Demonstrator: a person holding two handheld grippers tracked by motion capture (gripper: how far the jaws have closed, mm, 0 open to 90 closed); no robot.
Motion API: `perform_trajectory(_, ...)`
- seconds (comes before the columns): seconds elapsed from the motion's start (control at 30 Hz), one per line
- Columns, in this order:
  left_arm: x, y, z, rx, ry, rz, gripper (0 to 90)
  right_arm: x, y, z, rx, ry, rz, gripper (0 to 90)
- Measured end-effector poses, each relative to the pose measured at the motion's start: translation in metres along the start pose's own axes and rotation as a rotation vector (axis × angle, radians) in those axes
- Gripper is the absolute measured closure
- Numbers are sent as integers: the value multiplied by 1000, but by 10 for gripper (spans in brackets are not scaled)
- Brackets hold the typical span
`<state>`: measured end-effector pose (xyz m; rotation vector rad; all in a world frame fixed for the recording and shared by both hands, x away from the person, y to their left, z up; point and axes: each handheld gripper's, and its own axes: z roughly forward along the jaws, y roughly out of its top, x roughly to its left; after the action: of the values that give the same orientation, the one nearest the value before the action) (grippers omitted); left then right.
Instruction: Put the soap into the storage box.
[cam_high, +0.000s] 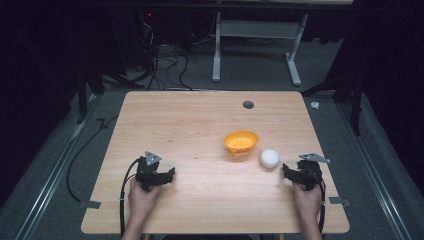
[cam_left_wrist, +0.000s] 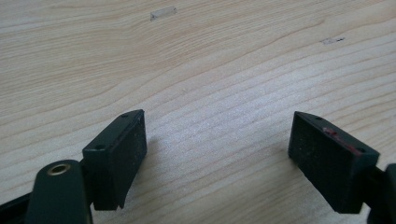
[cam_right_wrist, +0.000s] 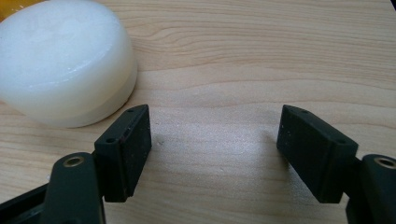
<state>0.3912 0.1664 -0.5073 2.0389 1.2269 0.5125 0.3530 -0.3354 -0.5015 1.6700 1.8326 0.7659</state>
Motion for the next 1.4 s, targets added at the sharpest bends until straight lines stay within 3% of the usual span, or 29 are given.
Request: perform_trajectory(1.4,0,0,0,0,0,0,199,0,0,0,-3,9,-6,260)
